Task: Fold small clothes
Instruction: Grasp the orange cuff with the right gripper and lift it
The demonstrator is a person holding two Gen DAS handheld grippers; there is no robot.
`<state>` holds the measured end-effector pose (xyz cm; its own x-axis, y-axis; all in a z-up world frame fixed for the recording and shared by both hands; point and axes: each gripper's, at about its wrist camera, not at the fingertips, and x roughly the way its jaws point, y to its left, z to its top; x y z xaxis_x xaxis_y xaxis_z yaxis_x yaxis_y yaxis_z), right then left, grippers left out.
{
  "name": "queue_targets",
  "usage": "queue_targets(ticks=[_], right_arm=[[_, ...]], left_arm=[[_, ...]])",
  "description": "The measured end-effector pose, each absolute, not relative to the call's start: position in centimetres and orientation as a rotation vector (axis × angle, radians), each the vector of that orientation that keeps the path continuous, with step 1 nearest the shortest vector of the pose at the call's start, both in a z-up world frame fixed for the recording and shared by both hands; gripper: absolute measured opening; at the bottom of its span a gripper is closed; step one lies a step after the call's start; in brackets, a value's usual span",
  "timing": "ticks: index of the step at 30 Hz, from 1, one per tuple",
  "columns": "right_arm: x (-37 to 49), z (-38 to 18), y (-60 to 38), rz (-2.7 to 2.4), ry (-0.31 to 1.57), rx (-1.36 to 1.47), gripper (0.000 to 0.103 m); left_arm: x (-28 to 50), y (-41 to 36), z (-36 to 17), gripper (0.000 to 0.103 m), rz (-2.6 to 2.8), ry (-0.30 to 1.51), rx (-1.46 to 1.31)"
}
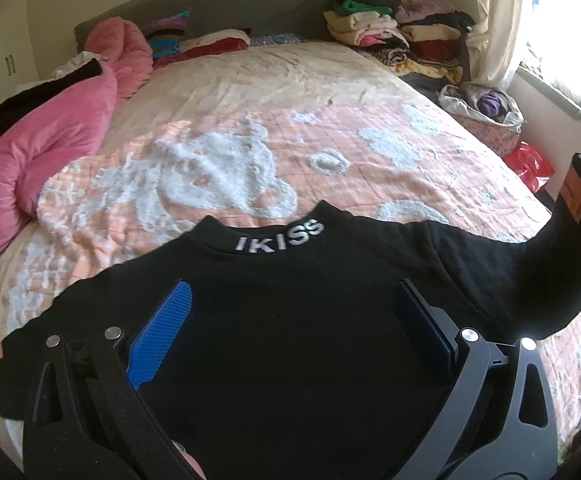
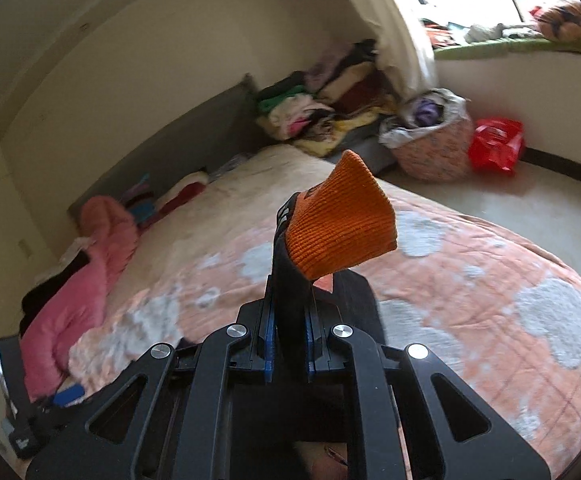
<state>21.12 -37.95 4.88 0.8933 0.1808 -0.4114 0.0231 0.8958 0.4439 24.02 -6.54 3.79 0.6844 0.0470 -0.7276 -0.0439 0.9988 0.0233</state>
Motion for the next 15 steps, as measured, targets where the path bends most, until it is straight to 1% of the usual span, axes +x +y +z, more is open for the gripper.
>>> queue_targets(ticks=[8,12,15], right_arm=[[21.1,5.9,-32.3,0.180,0.485,0.345,0.010],[21.1,6.2,-29.6,0.218,0.500,0.302,0.010],[21.3,6.3,-27.3,0.250,0.514,0.270,0.010]], left_arm=[[23.3,-3.3,4.3,0.094,0.063,0.818,-0.056],[23.0,-0.9,4.4,0.094,0.041,0.834,-0.140],[22.9,1.6,4.2,0.094,-0.042,0.856,-0.282]])
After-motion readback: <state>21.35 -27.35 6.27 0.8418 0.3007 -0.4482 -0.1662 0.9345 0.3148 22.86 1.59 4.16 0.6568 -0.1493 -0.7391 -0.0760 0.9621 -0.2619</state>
